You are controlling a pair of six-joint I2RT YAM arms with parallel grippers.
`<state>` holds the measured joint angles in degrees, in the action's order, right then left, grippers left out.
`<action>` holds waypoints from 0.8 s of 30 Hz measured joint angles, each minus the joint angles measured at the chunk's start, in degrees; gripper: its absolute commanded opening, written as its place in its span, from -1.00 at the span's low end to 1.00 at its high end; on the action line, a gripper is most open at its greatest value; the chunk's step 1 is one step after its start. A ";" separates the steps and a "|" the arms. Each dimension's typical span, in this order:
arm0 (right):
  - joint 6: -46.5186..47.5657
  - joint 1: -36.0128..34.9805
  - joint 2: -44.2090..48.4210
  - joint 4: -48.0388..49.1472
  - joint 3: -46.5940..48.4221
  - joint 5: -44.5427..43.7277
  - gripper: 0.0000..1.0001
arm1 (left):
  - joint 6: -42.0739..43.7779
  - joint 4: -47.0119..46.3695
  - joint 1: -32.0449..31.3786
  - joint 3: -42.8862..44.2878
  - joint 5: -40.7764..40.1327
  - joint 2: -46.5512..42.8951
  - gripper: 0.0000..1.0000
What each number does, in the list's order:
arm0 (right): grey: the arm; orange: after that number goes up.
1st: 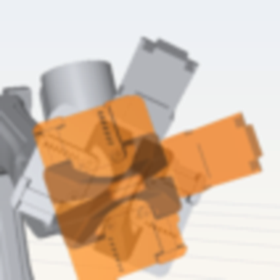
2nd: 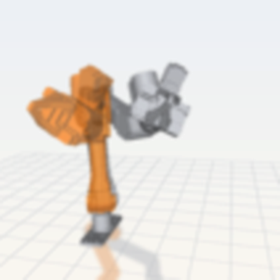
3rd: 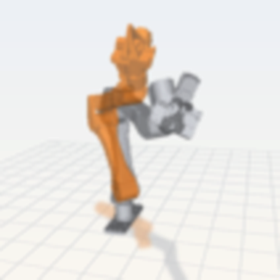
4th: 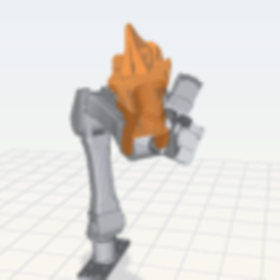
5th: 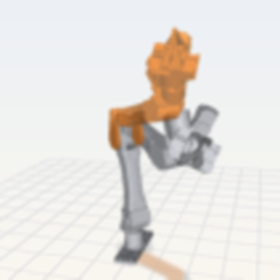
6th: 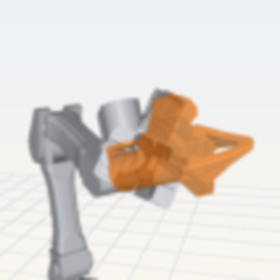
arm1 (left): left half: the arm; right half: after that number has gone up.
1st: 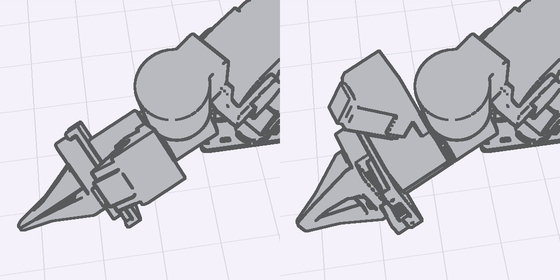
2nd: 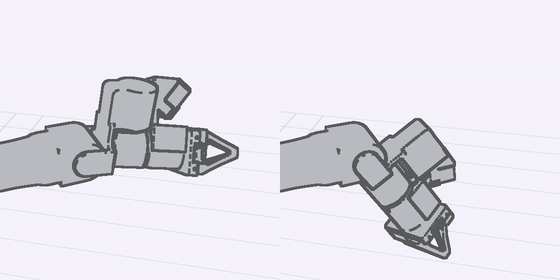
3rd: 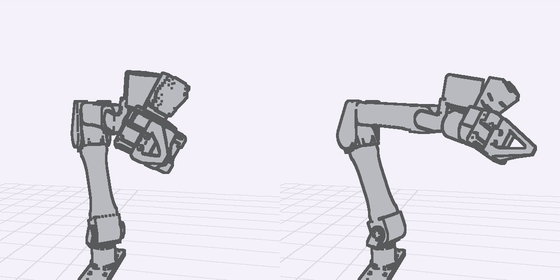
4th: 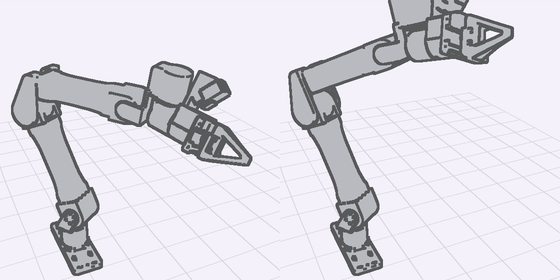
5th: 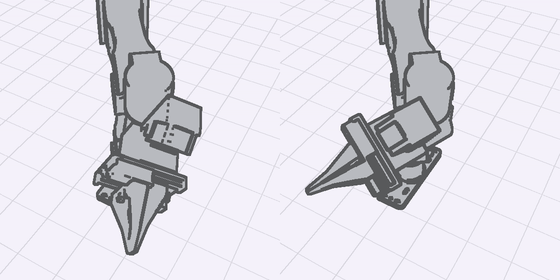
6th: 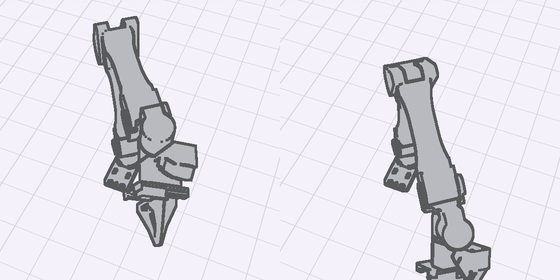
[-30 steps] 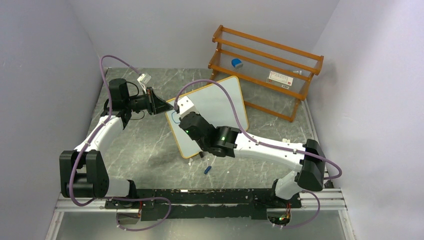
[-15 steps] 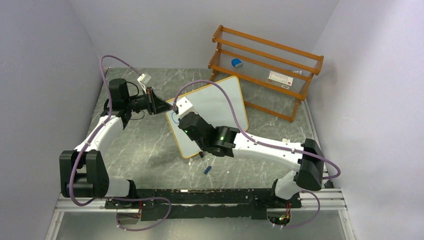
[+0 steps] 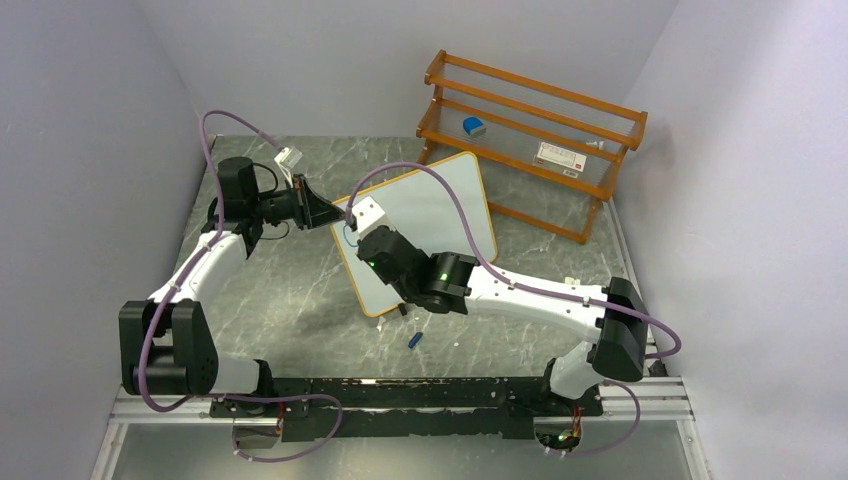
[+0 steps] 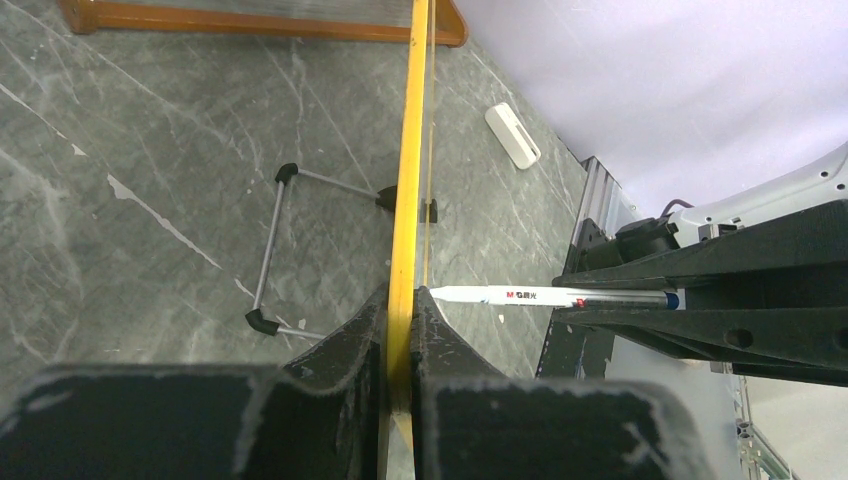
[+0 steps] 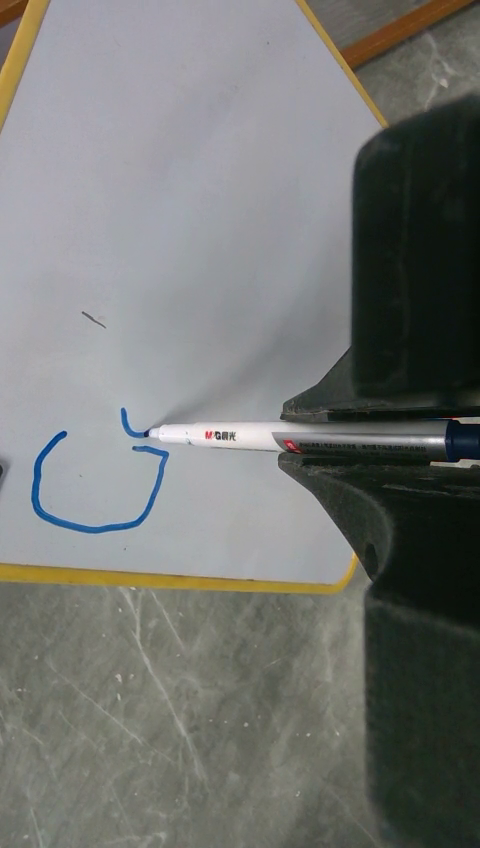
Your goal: Write a sentence on the whiteboard
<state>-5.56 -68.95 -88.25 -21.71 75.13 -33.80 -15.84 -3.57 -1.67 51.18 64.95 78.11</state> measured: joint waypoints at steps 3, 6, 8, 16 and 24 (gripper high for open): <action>-0.22 0.00 0.00 -0.52 0.00 -0.02 -1.00 | 0.00 0.00 0.02 0.00 0.00 0.00 -0.90; -0.42 0.00 0.00 -1.14 -0.04 -0.07 -1.00 | 0.00 0.00 0.02 0.00 0.00 0.02 -0.90; -0.52 -0.02 0.00 -1.46 -0.20 -0.13 -1.00 | 0.00 0.00 0.02 0.00 0.00 0.02 -0.90; -0.87 -0.09 0.09 -2.14 -0.85 -1.38 -1.00 | -0.02 -0.02 0.02 0.11 0.00 0.33 -0.90; -1.05 0.20 0.72 -1.55 -1.70 -3.06 -1.00 | -0.02 -0.02 0.02 0.11 0.02 0.33 -0.90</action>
<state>-6.61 -68.75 -87.53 -23.27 73.43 -36.86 -15.86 -3.60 -1.65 51.29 64.97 78.43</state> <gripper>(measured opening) 0.153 0.121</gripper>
